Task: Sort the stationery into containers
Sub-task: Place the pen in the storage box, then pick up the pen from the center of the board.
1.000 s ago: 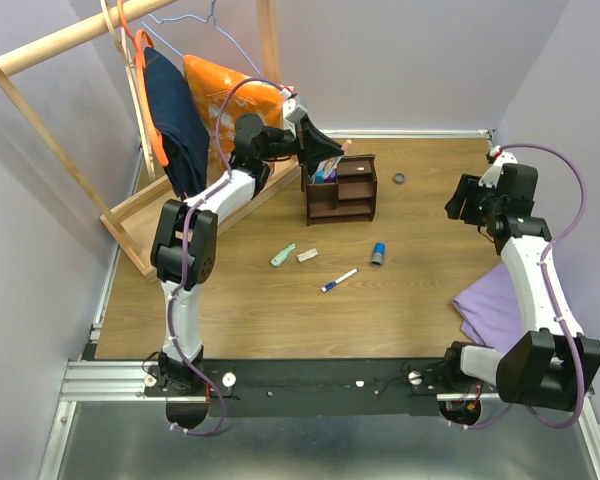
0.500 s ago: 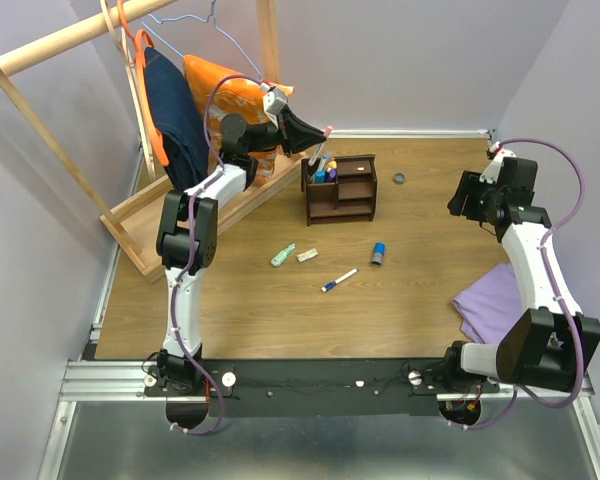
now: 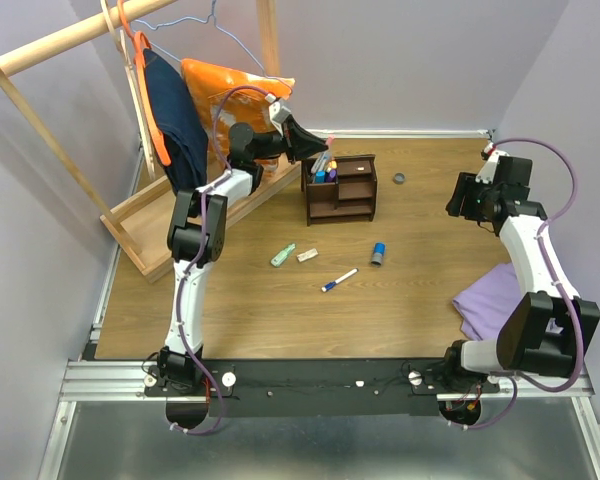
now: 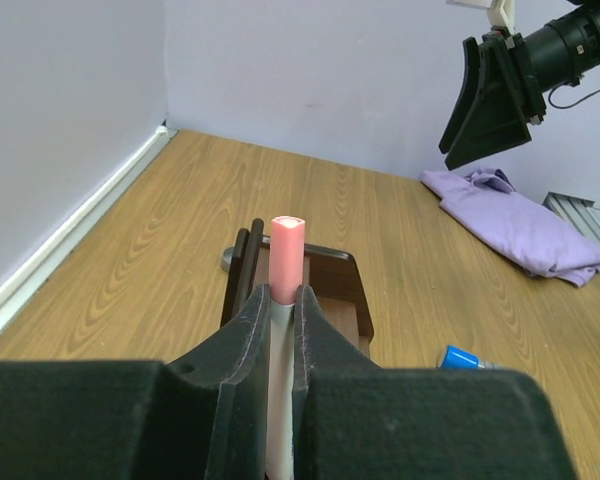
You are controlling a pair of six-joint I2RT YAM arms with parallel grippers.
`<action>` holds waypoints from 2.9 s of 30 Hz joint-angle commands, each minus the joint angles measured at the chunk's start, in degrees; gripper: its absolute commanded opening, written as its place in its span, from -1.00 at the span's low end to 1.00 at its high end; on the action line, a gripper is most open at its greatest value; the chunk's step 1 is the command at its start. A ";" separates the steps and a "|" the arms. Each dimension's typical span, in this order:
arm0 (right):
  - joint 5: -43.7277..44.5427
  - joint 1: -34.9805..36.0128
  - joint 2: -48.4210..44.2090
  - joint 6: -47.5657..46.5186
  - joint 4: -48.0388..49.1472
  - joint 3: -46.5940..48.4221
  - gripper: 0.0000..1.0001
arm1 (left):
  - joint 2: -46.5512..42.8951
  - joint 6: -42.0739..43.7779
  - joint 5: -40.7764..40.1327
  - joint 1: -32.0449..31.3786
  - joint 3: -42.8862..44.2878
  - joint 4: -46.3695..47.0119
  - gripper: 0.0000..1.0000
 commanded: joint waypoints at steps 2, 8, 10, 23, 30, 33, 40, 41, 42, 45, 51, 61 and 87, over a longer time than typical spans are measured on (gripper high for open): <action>1.15 -0.29 1.10 -0.91 -0.02 1.00 0.30 | 1.74 -1.57 -0.40 0.11 -3.34 6.28 -0.94; 0.88 -0.37 -0.04 -0.90 -0.20 0.13 0.30 | 0.43 -0.70 -0.05 0.11 -7.21 7.86 -0.80; 0.53 -0.29 -0.74 -0.90 -0.20 -0.23 0.30 | -0.36 0.01 0.13 0.28 -7.83 7.95 -0.68; -1.93 -0.29 -7.59 1.03 -1.34 -3.31 0.38 | -11.17 6.08 1.27 0.19 -9.05 1.28 -0.07; -3.60 -0.37 -12.24 2.79 -1.69 -5.50 0.39 | -22.06 5.99 3.38 -1.21 -20.03 -1.27 0.02; -4.48 -0.37 -13.83 3.58 -2.04 -7.43 0.39 | -29.70 12.21 4.17 -3.84 -30.48 -10.29 0.02; -5.09 -0.46 -17.70 5.42 -0.64 -11.03 0.39 | -45.01 59.37 -16.88 -15.69 -37.99 -75.58 0.04; -5.35 -0.46 -18.57 5.77 -0.46 -11.56 0.39 | -45.10 60.47 -19.79 -17.63 -37.55 -79.46 0.04; -5.53 -0.46 -19.02 5.86 -0.11 -12.18 0.39 | -44.84 60.40 -21.82 -20.26 -36.50 -84.28 0.04; -6.76 -0.46 -20.86 5.95 1.21 -14.99 0.39 | -43.79 59.69 -26.93 -22.47 -35.00 -89.58 0.04; -19.73 -0.37 -23.24 -5.26 -2.38 -15.45 0.39 | -43.96 65.49 -27.30 -22.48 -38.77 -94.17 0.04; -19.53 27.99 -11.39 -40.96 -12.51 -8.84 0.39 | -59.07 57.34 -16.93 -13.96 -44.40 -90.13 0.15; -17.57 51.83 25.97 -73.77 -12.85 6.53 0.22 | -74.46 53.28 -11.03 10.21 -52.04 -92.24 0.18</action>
